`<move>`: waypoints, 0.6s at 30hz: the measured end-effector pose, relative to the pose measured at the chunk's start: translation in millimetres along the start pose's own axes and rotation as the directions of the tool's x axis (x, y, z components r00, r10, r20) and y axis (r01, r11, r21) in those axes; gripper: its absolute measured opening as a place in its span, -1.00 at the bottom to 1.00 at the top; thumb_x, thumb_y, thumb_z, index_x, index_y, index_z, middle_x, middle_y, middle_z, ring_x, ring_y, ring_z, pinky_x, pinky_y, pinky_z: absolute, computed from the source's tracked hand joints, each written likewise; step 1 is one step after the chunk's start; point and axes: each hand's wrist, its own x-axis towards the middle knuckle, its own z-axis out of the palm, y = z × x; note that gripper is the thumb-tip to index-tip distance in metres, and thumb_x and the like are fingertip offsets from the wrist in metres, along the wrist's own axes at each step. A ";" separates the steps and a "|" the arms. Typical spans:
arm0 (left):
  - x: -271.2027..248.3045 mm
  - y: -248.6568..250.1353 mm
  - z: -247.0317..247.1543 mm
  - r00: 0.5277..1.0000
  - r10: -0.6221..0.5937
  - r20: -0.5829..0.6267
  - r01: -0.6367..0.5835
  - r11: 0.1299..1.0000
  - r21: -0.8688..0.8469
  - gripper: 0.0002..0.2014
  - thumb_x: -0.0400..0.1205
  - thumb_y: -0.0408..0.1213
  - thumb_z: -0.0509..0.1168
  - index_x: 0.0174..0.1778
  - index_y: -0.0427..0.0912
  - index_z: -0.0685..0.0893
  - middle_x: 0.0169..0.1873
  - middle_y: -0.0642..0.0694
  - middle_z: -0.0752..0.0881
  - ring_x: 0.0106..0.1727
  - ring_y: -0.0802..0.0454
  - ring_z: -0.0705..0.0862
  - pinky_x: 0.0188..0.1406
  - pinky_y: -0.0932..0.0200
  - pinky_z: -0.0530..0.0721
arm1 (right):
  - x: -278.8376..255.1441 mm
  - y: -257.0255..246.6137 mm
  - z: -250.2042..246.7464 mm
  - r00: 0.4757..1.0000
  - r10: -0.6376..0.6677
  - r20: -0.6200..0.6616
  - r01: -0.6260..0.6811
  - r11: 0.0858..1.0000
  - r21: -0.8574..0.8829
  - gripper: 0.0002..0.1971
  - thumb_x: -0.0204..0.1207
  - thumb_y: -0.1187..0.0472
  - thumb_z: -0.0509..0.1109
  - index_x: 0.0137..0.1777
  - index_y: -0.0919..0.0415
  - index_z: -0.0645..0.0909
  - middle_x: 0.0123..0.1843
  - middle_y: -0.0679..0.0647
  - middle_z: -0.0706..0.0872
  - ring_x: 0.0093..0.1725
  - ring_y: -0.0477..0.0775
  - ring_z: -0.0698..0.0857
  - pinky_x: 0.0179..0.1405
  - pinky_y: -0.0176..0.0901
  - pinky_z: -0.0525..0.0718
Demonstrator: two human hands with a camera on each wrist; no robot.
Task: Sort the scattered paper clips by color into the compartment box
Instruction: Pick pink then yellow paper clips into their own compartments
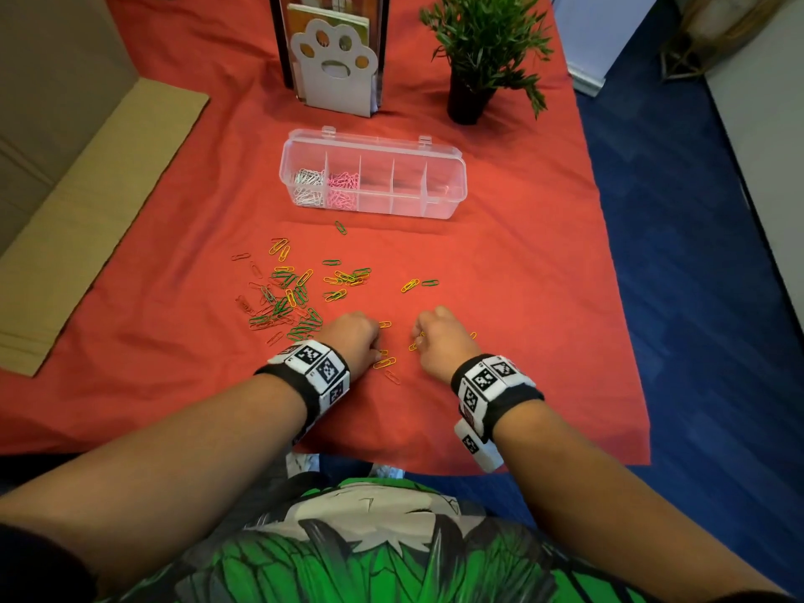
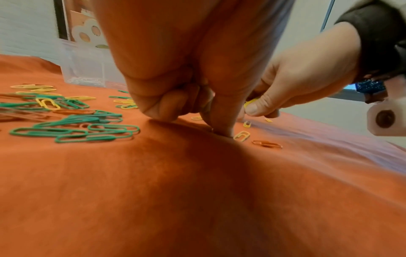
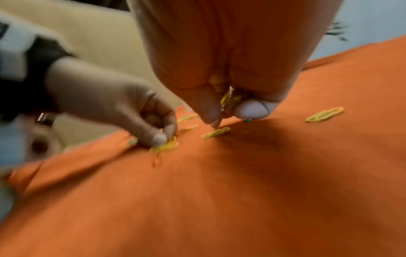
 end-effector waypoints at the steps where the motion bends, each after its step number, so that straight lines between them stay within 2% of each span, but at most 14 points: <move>1: -0.5 0.4 0.1 1.000 -0.006 0.000 0.006 1.000 -0.020 -0.79 0.56 -0.13 0.32 -0.01 -0.17 0.67 0.09 -0.22 0.64 0.19 -0.19 0.61 0.21 0.03 0.57 | 0.4 -0.2 2.4 1.000 -0.014 0.011 0.014 0.999 -0.037 -0.79 0.50 0.40 0.20 0.09 0.30 0.57 0.15 0.26 0.52 0.16 0.28 0.58 0.15 -0.09 0.46; 4: 1.4 -0.3 -2.7 0.997 -0.059 -0.051 0.045 0.970 -0.240 -0.86 0.61 -0.18 0.26 -0.05 -0.17 0.63 0.01 -0.24 0.67 0.13 -0.18 0.60 0.13 0.07 0.50 | 0.2 -0.8 8.3 0.999 -0.028 0.033 0.030 0.996 -0.089 -0.74 0.45 0.45 0.19 0.12 0.32 0.53 0.16 0.28 0.52 0.19 0.31 0.56 0.20 -0.02 0.48; 5: 2.8 -1.3 -5.3 0.992 -0.111 -0.064 0.080 0.925 -0.372 -0.91 0.62 -0.20 0.25 -0.11 -0.12 0.60 -0.07 -0.19 0.67 0.04 -0.13 0.60 0.08 0.08 0.49 | 0.8 -0.9 8.1 0.999 -0.023 0.035 0.025 0.997 -0.073 -0.73 0.45 0.45 0.18 0.13 0.32 0.53 0.17 0.28 0.52 0.19 0.31 0.56 0.22 -0.02 0.49; 6: 4.6 -2.2 -8.4 0.983 -0.175 -0.057 0.119 0.842 -0.526 -0.92 0.62 -0.21 0.25 -0.19 -0.05 0.55 -0.18 -0.11 0.64 -0.09 -0.07 0.58 0.00 0.09 0.48 | 2.1 0.0 7.2 0.999 -0.022 0.034 0.023 0.999 -0.042 -0.73 0.46 0.45 0.17 0.13 0.31 0.55 0.17 0.28 0.52 0.19 0.31 0.57 0.23 -0.02 0.50; 7: 5.5 -2.7 -11.3 0.973 -0.230 -0.030 0.147 0.712 -0.687 -0.85 0.63 -0.23 0.25 -0.26 -0.04 0.50 -0.29 -0.06 0.59 -0.23 -0.01 0.52 -0.11 0.11 0.46 | 2.9 1.2 5.9 0.999 -0.016 0.036 0.016 1.000 -0.005 -0.73 0.46 0.44 0.18 0.12 0.29 0.57 0.16 0.28 0.52 0.19 0.30 0.57 0.24 -0.02 0.51; 8: 5.2 -3.2 -14.9 0.963 -0.268 0.006 0.153 0.534 -0.832 -0.80 0.64 -0.29 0.24 -0.30 -0.04 0.46 -0.37 -0.03 0.52 -0.33 0.03 0.46 -0.25 0.14 0.44 | 4.4 2.7 4.8 0.999 -0.015 0.033 0.014 1.000 0.024 -0.74 0.47 0.43 0.19 0.10 0.27 0.58 0.15 0.27 0.52 0.18 0.29 0.57 0.24 -0.03 0.52; 10: 2.7 -2.6 -23.7 0.961 -0.257 0.101 0.145 0.158 -0.977 -0.78 0.67 -0.42 0.15 -0.25 -0.04 0.44 -0.42 -0.03 0.42 -0.43 0.09 0.37 -0.52 0.28 0.42 | 5.2 4.3 1.8 1.000 -0.021 0.023 0.020 0.999 0.043 -0.79 0.48 0.38 0.25 0.07 0.25 0.60 0.14 0.25 0.52 0.17 0.28 0.58 0.24 -0.04 0.53; 11: 1.6 -2.9 -28.1 0.965 -0.223 0.141 0.152 0.031 -0.988 -0.78 0.69 -0.44 0.10 -0.19 -0.03 0.46 -0.41 -0.02 0.40 -0.44 0.12 0.36 -0.58 0.37 0.41 | 4.6 4.7 0.7 0.999 -0.030 0.017 0.029 0.999 0.032 -0.80 0.48 0.35 0.27 0.07 0.24 0.60 0.13 0.24 0.52 0.17 0.28 0.58 0.24 -0.03 0.54; 12: 0.7 -3.0 -32.0 0.968 -0.185 0.170 0.165 -0.046 -0.985 -0.77 0.70 -0.45 0.06 -0.13 -0.03 0.50 -0.41 -0.01 0.39 -0.44 0.15 0.36 -0.60 0.41 0.41 | 4.2 5.5 0.3 0.999 -0.041 0.013 0.041 0.999 0.007 -0.81 0.47 0.34 0.28 0.08 0.24 0.59 0.13 0.23 0.52 0.17 0.28 0.58 0.24 -0.02 0.54; 14: -0.8 -3.4 -37.8 0.971 -0.127 0.200 0.188 -0.104 -0.977 -0.73 0.69 -0.46 0.02 -0.12 -0.06 0.56 -0.43 -0.01 0.39 -0.48 0.18 0.39 -0.59 0.41 0.45 | 2.7 4.9 1.1 0.997 -0.073 0.028 0.075 0.992 -0.105 -0.79 0.48 0.31 0.30 0.11 0.25 0.54 0.15 0.22 0.51 0.20 0.29 0.55 0.24 0.00 0.53; 18: -1.9 0.8 -41.8 0.941 -0.141 0.308 0.273 -0.224 -0.936 -0.72 0.60 -0.42 -0.01 -0.33 -0.18 0.54 -0.44 -0.06 0.47 -0.58 0.13 0.50 -0.60 0.33 0.54 | -3.3 -1.1 6.9 0.993 -0.115 0.028 0.118 0.948 -0.295 -0.76 0.54 0.35 0.21 0.19 0.29 0.47 0.22 0.23 0.48 0.26 0.30 0.48 0.26 0.10 0.49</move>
